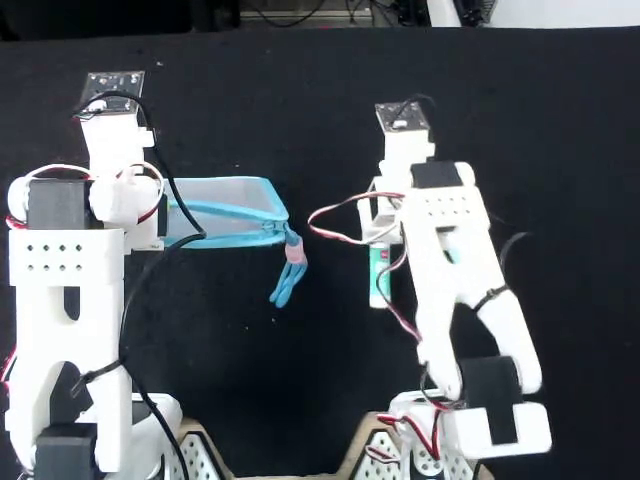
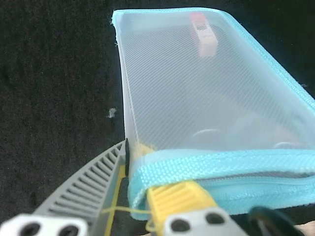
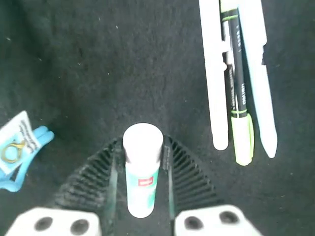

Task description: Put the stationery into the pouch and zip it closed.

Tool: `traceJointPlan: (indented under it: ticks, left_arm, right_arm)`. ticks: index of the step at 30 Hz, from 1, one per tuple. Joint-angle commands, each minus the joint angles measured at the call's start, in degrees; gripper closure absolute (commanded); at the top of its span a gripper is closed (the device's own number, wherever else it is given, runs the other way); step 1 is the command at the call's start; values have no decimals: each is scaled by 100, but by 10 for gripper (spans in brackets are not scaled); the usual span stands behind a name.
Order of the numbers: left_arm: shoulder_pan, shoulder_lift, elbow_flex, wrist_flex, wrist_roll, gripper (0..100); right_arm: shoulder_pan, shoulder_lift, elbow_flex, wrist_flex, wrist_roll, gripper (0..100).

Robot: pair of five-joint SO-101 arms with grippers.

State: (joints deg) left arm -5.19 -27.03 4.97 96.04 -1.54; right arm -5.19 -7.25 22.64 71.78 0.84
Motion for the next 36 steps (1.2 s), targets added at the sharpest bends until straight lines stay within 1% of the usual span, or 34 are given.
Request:
traceJointPlan:
  ticks: [1,7,10,15,18,23,32,36]
  left_arm:
    - [66,44,40,-53,79,970]
    - [66,44,40,-26,79,970]
    - [84,44,40,-26,79,970]
    - [84,44,31,-44,79,970]
    - [84,44,31,-53,79,970]
    - [84,44,31,-53,79,970]
    - [40,44,40,-26,79,970]
    - [40,44,40,-26,79,970]
  right_arm:
    - [88,-462,-4,-158,9,988]
    - [79,-514,13,-158,9,988]
    - [-114,-699,48,-158,9,988]
    - [-475,-1367,505,-378,9,988]
    - [-536,-1842,813,-598,9,988]
    - [-589,-2677,936,-607,9,988]
    - [-1749,-3609,1033,-598,9,988]
    - [-2040,-4048,1033,-633,9,988]
